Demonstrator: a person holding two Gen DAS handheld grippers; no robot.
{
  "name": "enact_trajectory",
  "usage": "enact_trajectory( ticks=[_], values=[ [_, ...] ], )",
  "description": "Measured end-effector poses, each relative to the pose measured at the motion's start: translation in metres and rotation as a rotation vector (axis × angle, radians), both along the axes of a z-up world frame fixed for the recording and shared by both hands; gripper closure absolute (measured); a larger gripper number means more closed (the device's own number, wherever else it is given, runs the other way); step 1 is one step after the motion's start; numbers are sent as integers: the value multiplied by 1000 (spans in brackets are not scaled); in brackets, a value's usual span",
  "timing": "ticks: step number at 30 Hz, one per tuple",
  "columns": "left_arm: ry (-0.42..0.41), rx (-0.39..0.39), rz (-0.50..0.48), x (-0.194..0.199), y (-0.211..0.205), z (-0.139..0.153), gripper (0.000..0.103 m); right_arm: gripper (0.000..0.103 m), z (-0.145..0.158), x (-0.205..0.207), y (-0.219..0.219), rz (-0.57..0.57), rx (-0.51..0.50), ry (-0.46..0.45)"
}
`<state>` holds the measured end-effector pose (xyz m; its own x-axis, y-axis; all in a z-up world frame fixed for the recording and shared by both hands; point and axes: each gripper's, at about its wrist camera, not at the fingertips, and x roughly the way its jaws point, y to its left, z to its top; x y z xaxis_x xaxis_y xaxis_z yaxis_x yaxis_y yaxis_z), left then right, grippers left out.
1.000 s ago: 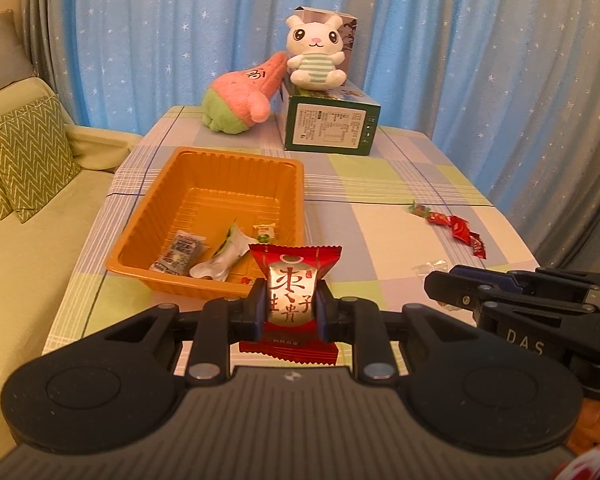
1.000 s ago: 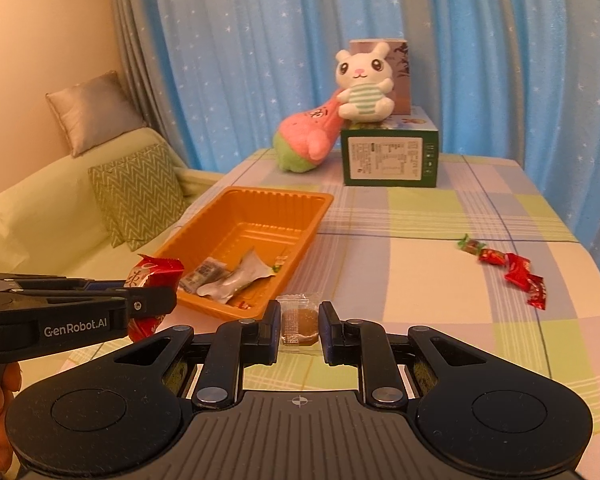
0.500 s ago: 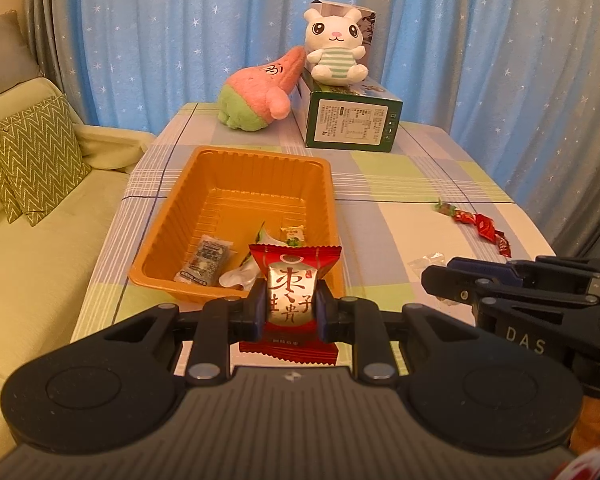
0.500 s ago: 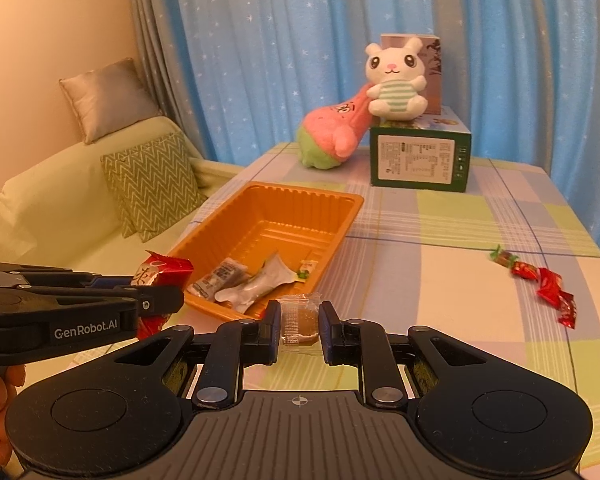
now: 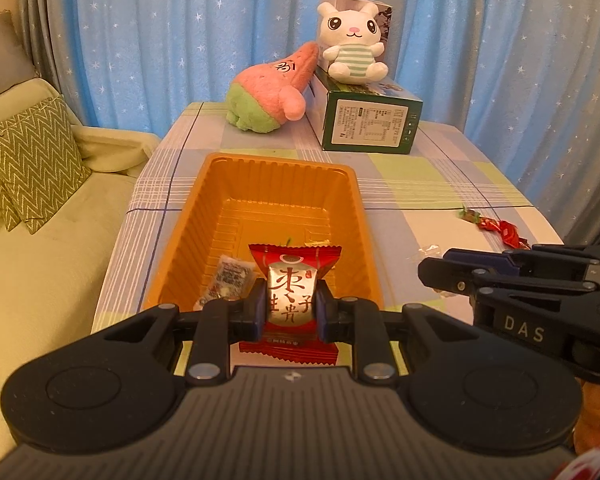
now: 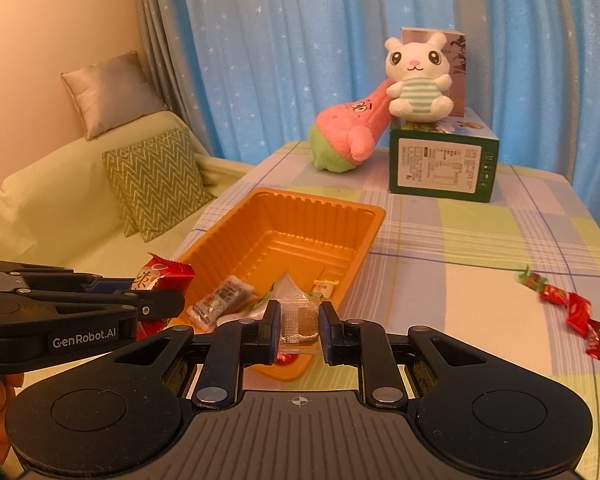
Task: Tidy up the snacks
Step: 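Lower both tools into the tray and open them to release the candies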
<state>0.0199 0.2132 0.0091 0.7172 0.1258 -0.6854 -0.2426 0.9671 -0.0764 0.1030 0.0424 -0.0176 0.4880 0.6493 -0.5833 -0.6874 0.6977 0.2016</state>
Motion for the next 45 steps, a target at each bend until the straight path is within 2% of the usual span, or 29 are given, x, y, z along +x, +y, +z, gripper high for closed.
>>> enact_trajectory(
  ticks=[4, 22, 39, 42, 45],
  values=[
    [12, 17, -17, 13, 8, -4, 82, 83, -5, 14, 15, 6, 1, 18],
    [60, -1, -44, 63, 50, -25, 82, 83, -31, 56, 60, 15, -26, 78],
    [84, -2, -67, 92, 58, -37, 80, 83, -37, 72, 61, -9, -35, 93],
    [86, -10, -34, 92, 63, -40, 75, 83, -35, 72, 59, -10, -31, 95],
    [72, -24, -13, 84, 67, -37, 75, 83, -34, 71, 58, -12, -28, 96]
  ],
)
